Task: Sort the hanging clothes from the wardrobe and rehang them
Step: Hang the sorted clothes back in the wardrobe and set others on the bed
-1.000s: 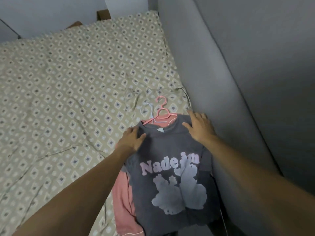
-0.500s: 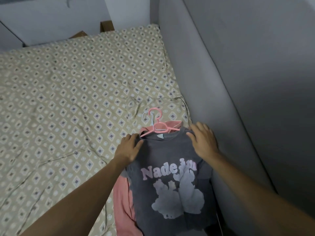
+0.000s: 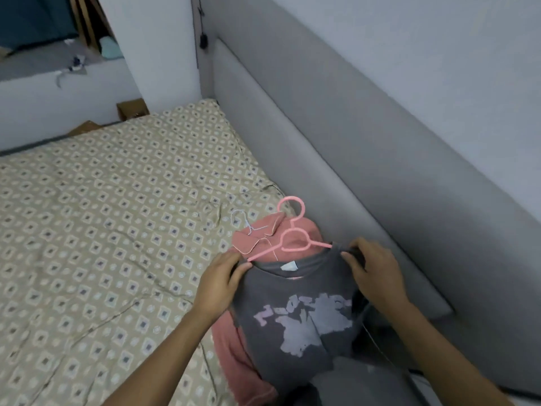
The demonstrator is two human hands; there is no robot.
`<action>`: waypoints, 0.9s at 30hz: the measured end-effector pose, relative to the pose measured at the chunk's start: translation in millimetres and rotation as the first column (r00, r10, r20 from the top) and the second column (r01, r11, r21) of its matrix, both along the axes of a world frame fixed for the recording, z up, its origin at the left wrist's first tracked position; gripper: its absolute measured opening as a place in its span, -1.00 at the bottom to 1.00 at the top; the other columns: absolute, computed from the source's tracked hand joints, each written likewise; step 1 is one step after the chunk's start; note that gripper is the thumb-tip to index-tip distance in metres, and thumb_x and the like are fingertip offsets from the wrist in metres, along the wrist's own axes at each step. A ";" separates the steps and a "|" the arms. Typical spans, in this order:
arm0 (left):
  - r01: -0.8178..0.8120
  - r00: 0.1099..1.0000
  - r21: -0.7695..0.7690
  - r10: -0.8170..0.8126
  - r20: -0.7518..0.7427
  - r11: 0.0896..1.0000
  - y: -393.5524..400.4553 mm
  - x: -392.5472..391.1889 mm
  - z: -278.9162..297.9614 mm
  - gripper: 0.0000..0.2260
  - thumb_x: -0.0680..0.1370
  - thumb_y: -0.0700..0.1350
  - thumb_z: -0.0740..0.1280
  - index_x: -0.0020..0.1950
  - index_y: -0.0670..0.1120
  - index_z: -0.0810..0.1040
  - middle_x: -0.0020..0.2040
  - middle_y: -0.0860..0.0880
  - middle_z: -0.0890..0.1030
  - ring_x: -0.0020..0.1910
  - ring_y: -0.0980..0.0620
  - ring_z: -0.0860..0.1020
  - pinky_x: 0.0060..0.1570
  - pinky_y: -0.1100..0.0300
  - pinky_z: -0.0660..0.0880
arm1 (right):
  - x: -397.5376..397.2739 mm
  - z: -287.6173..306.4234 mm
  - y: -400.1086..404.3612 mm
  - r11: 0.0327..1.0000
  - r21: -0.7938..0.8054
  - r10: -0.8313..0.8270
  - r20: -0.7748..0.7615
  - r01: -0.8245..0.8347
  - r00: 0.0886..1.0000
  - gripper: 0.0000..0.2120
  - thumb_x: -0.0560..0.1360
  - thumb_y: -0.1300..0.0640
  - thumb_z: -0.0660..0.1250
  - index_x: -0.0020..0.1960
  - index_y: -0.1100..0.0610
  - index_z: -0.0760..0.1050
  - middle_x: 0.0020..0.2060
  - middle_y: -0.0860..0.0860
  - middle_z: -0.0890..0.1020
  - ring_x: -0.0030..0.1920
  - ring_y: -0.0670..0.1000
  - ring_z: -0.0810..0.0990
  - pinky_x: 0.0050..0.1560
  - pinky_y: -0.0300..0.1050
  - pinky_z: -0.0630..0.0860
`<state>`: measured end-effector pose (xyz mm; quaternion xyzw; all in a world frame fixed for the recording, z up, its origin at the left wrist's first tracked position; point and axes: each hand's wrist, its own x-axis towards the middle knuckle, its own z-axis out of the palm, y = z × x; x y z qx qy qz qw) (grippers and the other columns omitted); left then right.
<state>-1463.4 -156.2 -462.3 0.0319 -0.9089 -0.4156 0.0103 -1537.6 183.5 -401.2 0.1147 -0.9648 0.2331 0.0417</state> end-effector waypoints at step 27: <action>0.906 0.042 -0.352 -0.878 -0.477 0.234 289.4 301.3 304.8 -0.71 0.67 0.22 0.14 -0.03 0.06 0.49 -0.14 0.11 0.51 -0.09 0.03 0.50 -0.15 0.03 0.43 | 687.0 253.1 43.4 0.263 -0.271 -0.929 -0.329 0.926 0.168 -0.84 0.61 -0.03 0.40 -0.09 -0.03 0.48 -0.33 -0.13 0.54 -0.29 -0.06 0.51 -0.24 -0.01 0.45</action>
